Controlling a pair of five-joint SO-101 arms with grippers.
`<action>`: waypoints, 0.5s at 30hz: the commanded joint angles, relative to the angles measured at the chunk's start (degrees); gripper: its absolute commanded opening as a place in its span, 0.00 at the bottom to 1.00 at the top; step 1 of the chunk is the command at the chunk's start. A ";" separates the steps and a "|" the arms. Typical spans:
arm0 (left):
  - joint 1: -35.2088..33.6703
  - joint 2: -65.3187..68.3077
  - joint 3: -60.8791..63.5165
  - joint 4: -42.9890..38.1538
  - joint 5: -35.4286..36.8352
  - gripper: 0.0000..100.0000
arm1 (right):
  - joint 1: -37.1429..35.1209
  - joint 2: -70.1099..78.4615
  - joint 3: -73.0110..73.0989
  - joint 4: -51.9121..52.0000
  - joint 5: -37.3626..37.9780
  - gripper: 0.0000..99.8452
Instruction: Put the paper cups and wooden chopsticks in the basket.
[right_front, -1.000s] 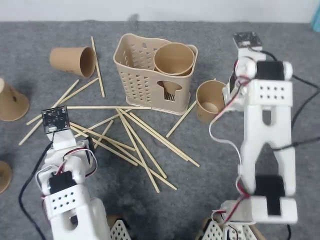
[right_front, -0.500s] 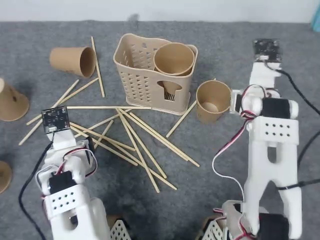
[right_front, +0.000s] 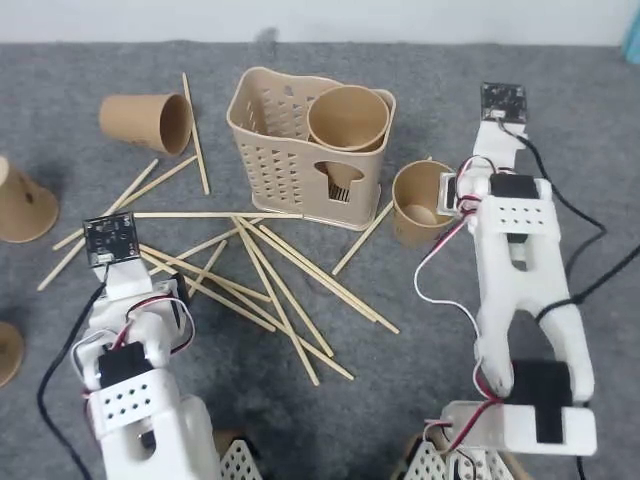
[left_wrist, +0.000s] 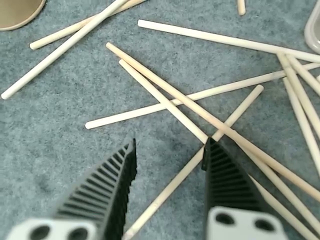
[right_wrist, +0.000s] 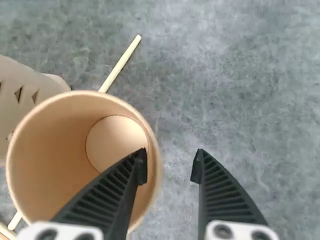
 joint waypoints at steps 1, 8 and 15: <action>0.00 -0.97 -0.13 -0.97 -0.70 0.21 | -0.31 0.22 -0.79 -1.63 -0.70 0.16; 0.00 -0.97 -0.13 -0.97 -0.70 0.21 | -0.13 0.84 -0.79 -1.36 -0.35 0.04; 0.00 -0.97 -0.13 -0.97 -0.70 0.21 | 0.92 0.22 -1.05 -1.10 -0.18 0.01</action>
